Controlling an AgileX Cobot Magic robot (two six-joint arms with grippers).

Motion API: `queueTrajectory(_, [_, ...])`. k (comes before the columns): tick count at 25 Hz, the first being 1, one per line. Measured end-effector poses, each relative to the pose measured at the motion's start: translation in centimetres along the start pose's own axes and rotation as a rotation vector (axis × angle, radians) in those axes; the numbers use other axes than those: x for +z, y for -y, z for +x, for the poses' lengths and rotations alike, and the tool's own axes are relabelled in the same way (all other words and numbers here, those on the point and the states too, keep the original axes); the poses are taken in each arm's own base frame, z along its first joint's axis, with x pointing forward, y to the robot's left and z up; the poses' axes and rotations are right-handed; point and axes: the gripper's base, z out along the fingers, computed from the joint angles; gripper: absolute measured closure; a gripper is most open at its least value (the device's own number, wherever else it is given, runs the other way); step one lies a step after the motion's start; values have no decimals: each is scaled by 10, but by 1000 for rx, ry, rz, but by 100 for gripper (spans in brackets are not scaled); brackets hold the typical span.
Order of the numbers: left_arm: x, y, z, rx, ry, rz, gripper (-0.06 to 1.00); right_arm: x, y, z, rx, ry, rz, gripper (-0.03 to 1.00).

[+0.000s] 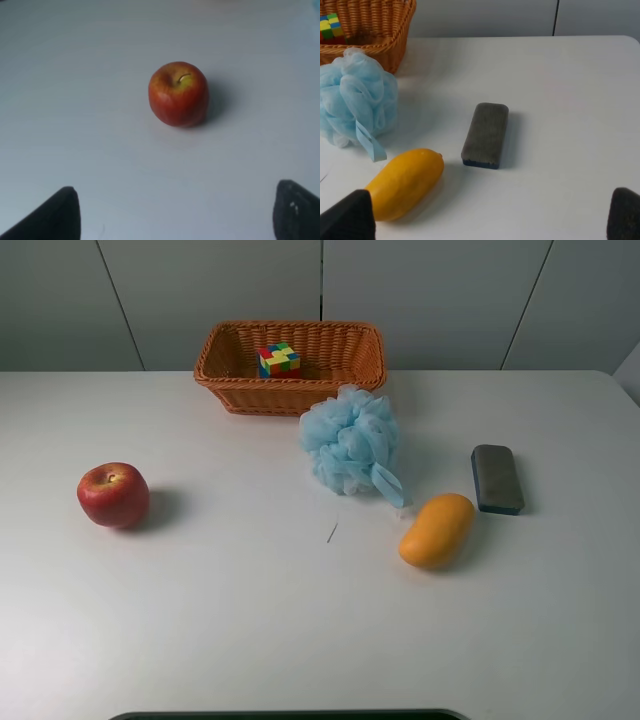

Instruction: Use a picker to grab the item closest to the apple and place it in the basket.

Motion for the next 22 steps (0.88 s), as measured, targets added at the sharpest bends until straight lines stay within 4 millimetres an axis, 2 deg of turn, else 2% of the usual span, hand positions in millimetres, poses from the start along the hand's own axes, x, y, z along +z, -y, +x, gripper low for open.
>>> queueTrajectory(7, [-15, 5, 10, 8, 120, -48, 21, 0, 0, 0, 1, 0, -2, 27])
queueTrajectory(22, [-16, 7, 10, 4, 132, -34, 21, 0, 0, 0, 1, 0, -2, 27])
